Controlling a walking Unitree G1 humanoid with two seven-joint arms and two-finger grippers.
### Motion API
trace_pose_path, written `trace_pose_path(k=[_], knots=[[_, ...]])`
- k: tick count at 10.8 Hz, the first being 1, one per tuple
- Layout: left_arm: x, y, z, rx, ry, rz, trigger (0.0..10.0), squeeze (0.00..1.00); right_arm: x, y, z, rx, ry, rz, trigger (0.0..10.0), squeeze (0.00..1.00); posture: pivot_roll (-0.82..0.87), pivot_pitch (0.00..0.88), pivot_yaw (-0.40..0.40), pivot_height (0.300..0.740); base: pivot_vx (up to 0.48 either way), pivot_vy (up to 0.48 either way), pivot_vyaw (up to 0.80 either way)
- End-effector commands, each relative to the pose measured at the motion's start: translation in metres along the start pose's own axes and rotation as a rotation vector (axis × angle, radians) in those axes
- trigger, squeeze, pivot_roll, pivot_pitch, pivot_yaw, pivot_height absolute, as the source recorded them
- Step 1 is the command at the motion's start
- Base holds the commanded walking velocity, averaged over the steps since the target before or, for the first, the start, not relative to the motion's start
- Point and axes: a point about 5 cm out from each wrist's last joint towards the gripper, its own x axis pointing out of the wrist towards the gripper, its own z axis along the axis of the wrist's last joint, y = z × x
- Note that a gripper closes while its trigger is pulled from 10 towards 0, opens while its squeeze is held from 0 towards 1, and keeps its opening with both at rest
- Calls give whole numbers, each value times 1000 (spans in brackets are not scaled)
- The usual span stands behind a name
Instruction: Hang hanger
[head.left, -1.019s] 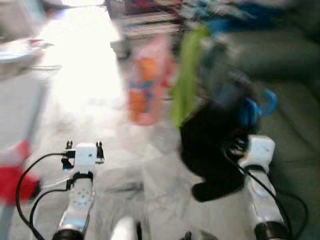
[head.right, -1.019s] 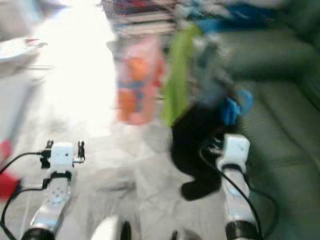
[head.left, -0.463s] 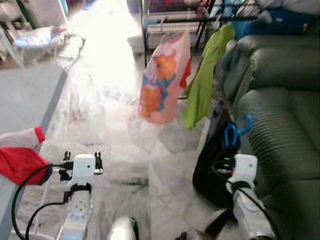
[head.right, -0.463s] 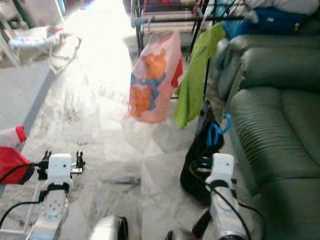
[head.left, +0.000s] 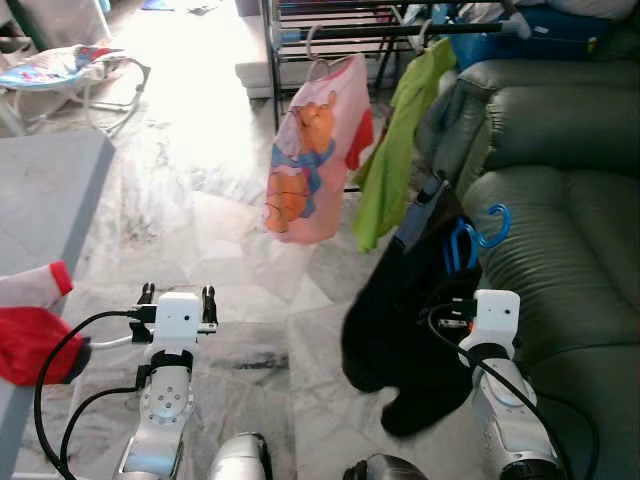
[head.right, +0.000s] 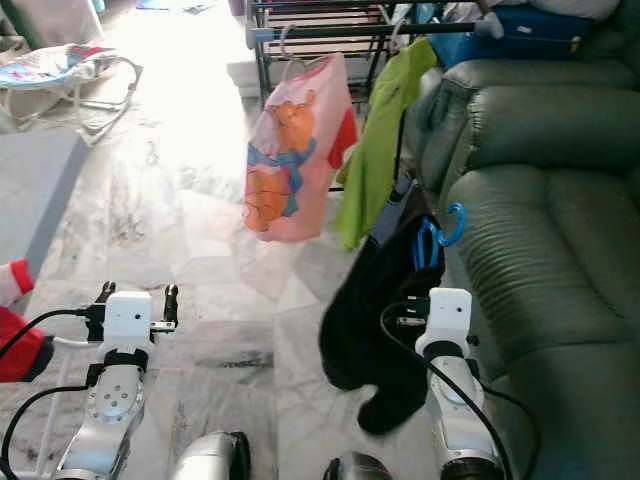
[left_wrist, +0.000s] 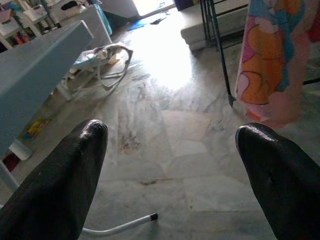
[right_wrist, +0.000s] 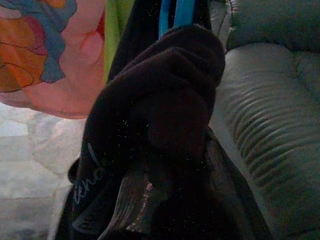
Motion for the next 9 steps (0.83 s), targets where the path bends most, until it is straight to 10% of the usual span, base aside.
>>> trace_pose_path(k=[1,9], knots=[[1,-1,4,-7,-3,1,10000,0,3,-6,15,-4,-56,-13,10000,0,-43,130,-38,740,0,-285,0],[2,3,2,-3,27,29,10000,0,3,0,18,21,-37,8,10000,0,-44,144,-44,740,0,-102,0]])
